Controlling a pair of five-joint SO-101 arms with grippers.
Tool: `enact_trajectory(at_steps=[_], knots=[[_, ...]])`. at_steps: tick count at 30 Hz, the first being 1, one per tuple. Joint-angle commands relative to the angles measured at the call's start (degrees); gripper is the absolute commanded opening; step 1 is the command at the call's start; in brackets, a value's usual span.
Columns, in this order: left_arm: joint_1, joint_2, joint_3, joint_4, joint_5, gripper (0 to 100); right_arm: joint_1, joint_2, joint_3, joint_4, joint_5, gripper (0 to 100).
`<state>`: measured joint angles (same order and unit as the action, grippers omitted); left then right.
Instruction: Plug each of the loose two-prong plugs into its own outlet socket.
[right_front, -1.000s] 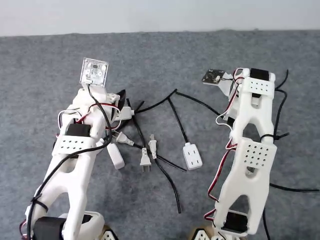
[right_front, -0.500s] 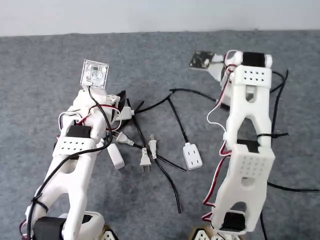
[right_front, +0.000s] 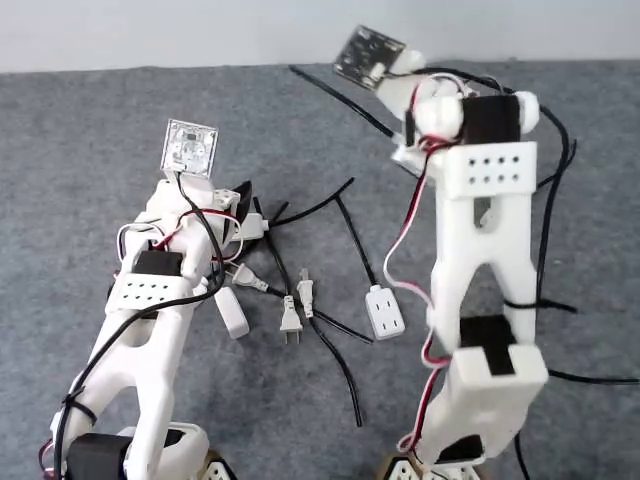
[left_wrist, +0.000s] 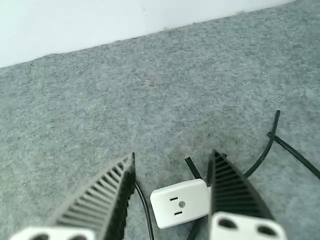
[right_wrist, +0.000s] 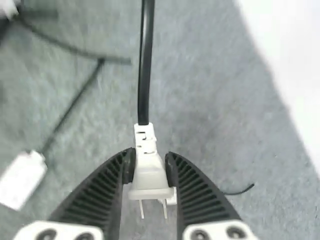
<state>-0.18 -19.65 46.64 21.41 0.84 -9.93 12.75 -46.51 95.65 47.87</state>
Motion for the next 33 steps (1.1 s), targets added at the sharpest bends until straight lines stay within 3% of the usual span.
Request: enact_trajectory(at_steps=[1, 7, 11, 23, 29, 33], knots=[[0.70, -3.52, -3.03, -1.14, -0.18, 23, -2.59, -6.81, -0.97, -2.95, -7.91, 0.9], [8.62, -11.25, -4.00, -1.14, -0.53, 23, -4.18, -8.57, -0.97, -10.24, -21.63, 0.9], [14.24, -14.24, -4.26, -1.41, -0.88, 23, -6.02, -8.84, -0.97, -13.93, -26.02, 0.9], [17.05, -18.73, -11.30, -1.14, -3.78, 23, -15.69, -14.81, -0.97, -17.19, -27.25, 0.9], [18.37, -22.95, -12.35, -1.05, -3.69, 23, -16.40, -17.01, -0.97, -17.01, -26.81, 0.9], [21.98, -27.34, -12.44, 3.78, -2.37, 23, -16.40, -17.45, -0.97, -16.92, -27.08, 0.8]])
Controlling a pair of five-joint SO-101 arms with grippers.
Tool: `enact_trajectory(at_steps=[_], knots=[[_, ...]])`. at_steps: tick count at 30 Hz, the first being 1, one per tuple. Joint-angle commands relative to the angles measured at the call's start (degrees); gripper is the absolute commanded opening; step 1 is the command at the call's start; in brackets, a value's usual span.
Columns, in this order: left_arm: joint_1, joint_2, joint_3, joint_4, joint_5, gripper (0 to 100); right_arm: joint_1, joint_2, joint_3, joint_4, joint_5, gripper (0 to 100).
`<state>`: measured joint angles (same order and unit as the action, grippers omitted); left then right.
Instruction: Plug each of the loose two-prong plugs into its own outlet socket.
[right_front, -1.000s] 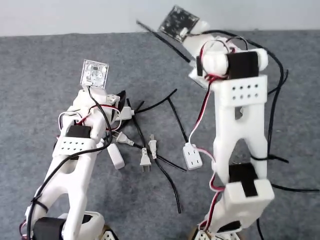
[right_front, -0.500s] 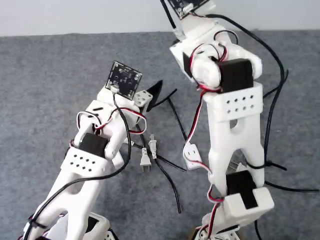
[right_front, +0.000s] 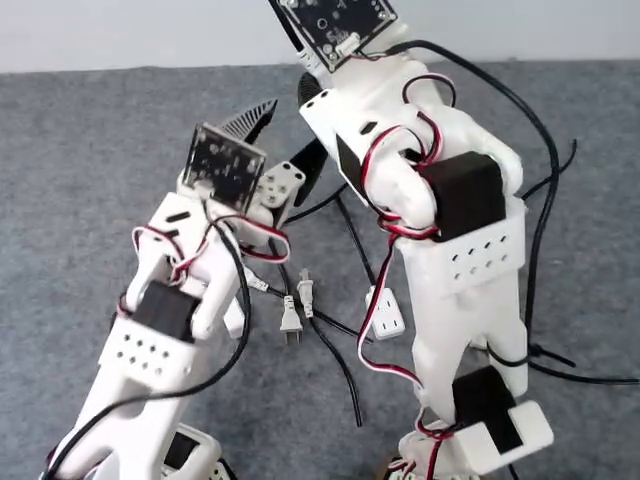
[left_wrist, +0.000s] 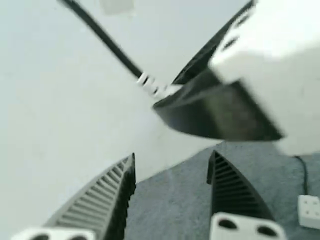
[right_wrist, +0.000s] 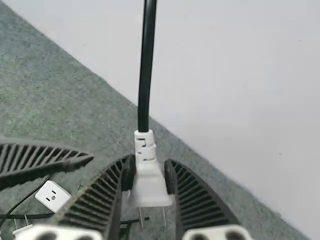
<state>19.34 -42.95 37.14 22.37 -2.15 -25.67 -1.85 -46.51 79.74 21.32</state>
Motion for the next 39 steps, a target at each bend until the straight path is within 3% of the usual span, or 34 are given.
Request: enact_trajectory(at_steps=[1, 11, 30, 39], knots=[[2.81, -4.92, -2.95, 3.78, 1.85, 23, -0.75, -3.03, -0.97, -0.92, -0.62, 0.8], [3.25, -11.08, -2.24, 4.48, 3.60, 23, -6.11, -9.01, -0.97, 3.82, -0.62, 0.8], [-0.53, -10.99, 1.45, 4.40, 3.60, 23, -6.64, -10.07, -0.88, 9.45, -0.62, 0.8], [-2.46, -10.99, 7.60, -2.37, 3.43, 23, -6.73, -14.64, -0.62, 11.12, -0.62, 0.8]])
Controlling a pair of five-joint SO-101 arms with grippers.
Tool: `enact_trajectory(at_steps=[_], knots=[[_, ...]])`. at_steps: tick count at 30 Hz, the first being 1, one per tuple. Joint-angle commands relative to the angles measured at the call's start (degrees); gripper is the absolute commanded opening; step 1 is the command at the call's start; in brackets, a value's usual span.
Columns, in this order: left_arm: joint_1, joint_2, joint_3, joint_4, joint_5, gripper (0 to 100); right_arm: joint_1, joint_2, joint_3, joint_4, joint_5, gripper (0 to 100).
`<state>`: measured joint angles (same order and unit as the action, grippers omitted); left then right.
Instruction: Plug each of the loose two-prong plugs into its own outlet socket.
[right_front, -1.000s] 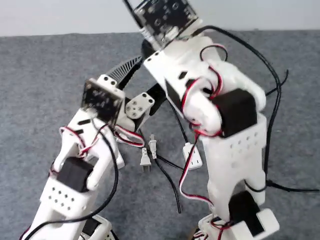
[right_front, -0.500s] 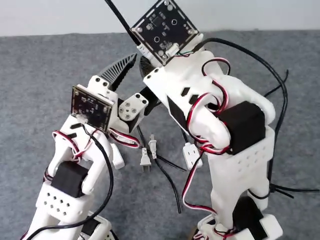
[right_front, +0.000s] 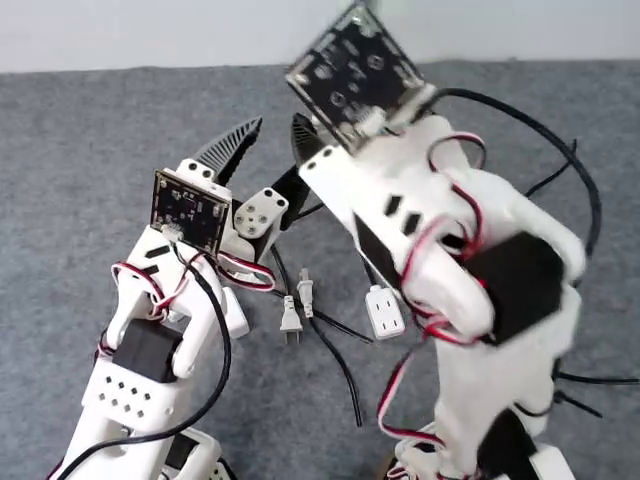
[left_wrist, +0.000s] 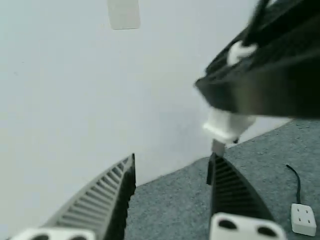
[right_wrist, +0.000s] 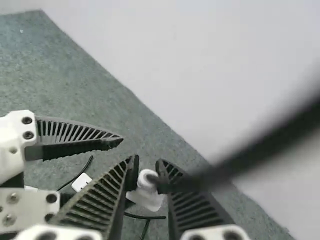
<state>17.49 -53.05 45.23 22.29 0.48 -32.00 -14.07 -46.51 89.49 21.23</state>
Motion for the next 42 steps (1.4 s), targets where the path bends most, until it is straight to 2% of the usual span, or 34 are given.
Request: enact_trajectory(at_steps=[1, 10, 14, 20, 24, 27, 32, 36, 42], knots=[[-0.62, -0.88, -0.48, -2.20, 0.79, 23, -0.66, -2.51, -0.62, 2.15, -0.53, 0.8], [-0.62, -0.88, 1.36, -2.02, 0.70, 23, -1.36, -1.80, -0.62, 4.53, -0.18, 0.8], [-0.88, -0.88, 4.62, -2.29, 0.18, 23, 1.89, -1.80, -0.53, 5.49, -0.09, 0.8], [-8.26, -0.79, 8.75, -2.29, -1.85, 23, 5.05, -1.80, 3.16, 9.36, -0.09, 0.8], [-14.86, -0.79, 11.38, -2.29, -1.76, 23, 5.05, -1.80, 13.63, 7.16, 0.70, 0.8], [-17.93, -0.79, 13.85, -2.29, -1.49, 23, 5.14, -1.89, 24.88, 1.63, 3.25, 0.8], [-18.64, -0.79, 18.07, -3.16, -1.49, 23, 8.48, -2.51, 42.55, -7.60, 4.48, 0.8], [-18.81, -0.79, 21.67, -8.88, -1.41, 23, 10.59, -4.97, 55.91, -13.05, 3.25, 0.8], [-18.37, -0.79, 25.27, -13.10, -1.41, 23, 10.24, -16.84, 77.10, -22.29, 3.78, 0.8]])
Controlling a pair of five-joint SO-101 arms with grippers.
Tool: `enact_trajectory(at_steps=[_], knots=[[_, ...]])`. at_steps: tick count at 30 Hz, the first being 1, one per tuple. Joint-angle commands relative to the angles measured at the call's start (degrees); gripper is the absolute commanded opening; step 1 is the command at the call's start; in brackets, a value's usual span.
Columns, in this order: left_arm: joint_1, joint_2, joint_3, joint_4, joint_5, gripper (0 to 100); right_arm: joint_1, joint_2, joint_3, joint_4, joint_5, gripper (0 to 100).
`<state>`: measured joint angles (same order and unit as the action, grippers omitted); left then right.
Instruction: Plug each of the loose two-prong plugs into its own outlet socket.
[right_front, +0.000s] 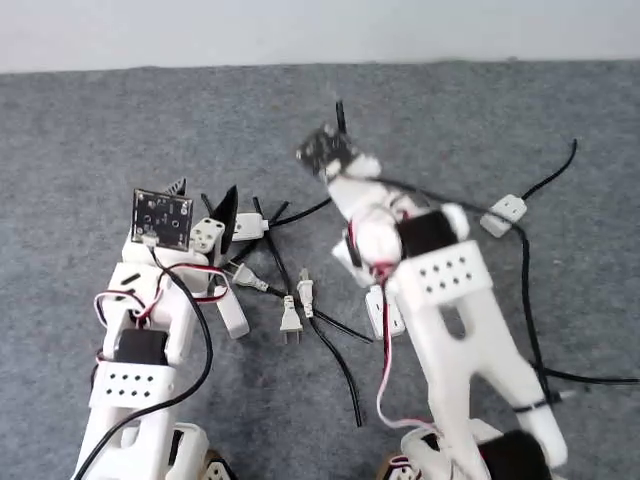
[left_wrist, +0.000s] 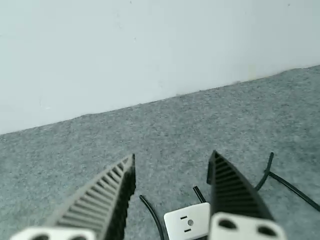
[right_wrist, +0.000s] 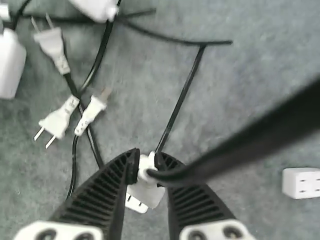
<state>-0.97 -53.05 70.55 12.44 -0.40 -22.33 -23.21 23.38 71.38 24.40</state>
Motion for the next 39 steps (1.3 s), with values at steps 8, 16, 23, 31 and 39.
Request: enact_trajectory(at_steps=[8, 16, 23, 31, 39], knots=[[0.18, -0.79, 0.75, -4.31, -0.53, 23, 1.01, -26.95, 30.77, -11.65, 2.29, 0.8], [2.11, -0.70, 1.71, -4.31, -0.88, 23, 1.01, -43.03, 45.80, -16.92, 5.98, 0.8], [2.46, -0.70, 1.71, -4.31, -0.97, 23, 1.01, -54.90, 56.18, -23.08, 5.71, 0.8], [2.46, -0.70, 1.71, -4.31, -0.97, 23, 1.10, -61.85, 60.92, -23.52, 6.07, 0.8], [2.46, -0.70, 1.80, -4.31, -0.97, 23, 1.19, -61.93, 61.54, -23.78, 6.07, 0.8]])
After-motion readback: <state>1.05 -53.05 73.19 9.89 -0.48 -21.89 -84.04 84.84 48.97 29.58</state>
